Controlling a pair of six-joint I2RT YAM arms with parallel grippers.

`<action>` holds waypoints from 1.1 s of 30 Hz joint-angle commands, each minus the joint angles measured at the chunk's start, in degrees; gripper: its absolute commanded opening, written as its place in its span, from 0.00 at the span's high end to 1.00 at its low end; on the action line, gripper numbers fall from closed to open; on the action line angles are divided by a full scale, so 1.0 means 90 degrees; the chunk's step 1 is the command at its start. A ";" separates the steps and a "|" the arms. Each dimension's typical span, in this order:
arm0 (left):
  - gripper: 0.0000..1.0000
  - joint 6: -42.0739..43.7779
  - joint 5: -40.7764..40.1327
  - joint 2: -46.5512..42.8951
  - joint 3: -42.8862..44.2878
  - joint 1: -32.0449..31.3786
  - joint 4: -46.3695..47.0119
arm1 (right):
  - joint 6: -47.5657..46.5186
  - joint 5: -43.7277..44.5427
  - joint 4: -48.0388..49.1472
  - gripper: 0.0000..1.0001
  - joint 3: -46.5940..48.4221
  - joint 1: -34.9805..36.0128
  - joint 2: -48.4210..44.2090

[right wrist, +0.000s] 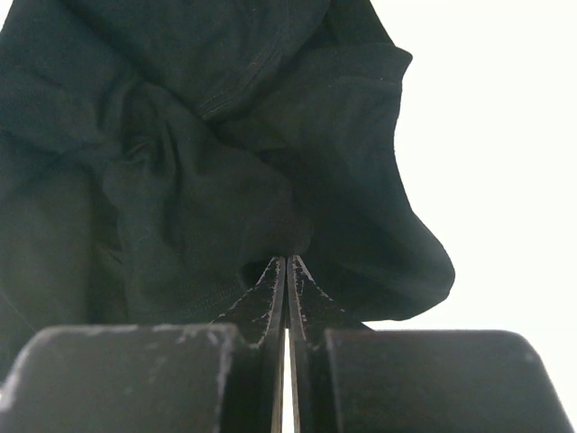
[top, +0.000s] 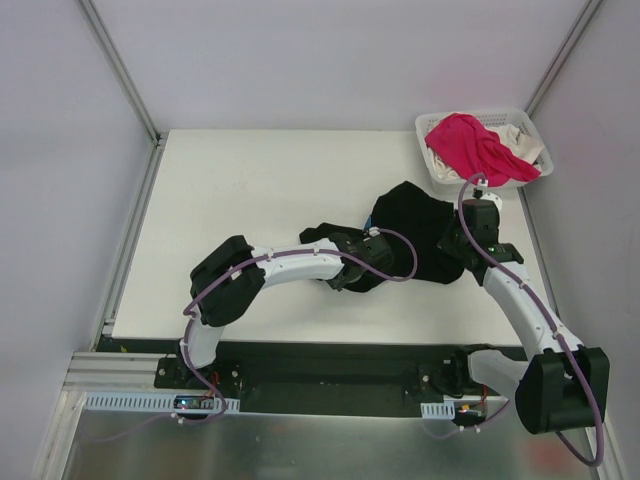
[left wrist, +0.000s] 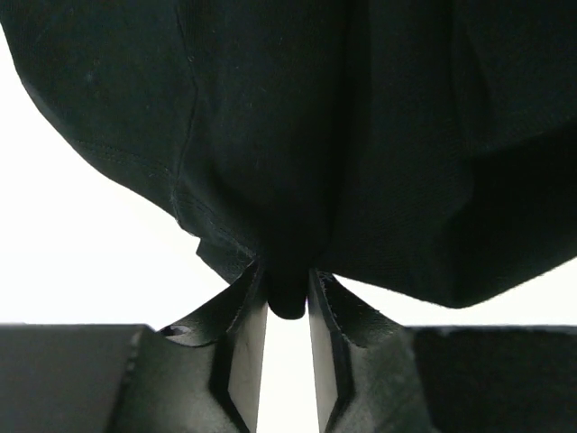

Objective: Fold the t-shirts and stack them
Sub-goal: Flatten out the tshirt

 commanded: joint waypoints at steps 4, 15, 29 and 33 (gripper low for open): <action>0.82 0.0000 -0.0281 -0.0197 0.0116 -0.0045 -0.0117 | -0.0006 -0.0032 0.0185 0.99 0.0171 -0.0060 -0.0072; 0.93 -0.0166 -0.0875 -0.0705 -0.0001 -0.0025 -0.0117 | 0.0082 0.0124 0.0175 0.99 0.0249 -0.0254 -0.0032; 0.95 -0.1162 -0.2467 -0.1925 -0.0157 0.0648 -0.0127 | 0.0180 -0.0149 -0.0011 0.99 0.0688 -0.1366 -0.0032; 0.94 -0.1172 -0.2624 -0.2277 -0.0167 0.0843 -0.0107 | 0.0150 -0.0091 -0.0196 0.99 0.0796 -0.1738 -0.0247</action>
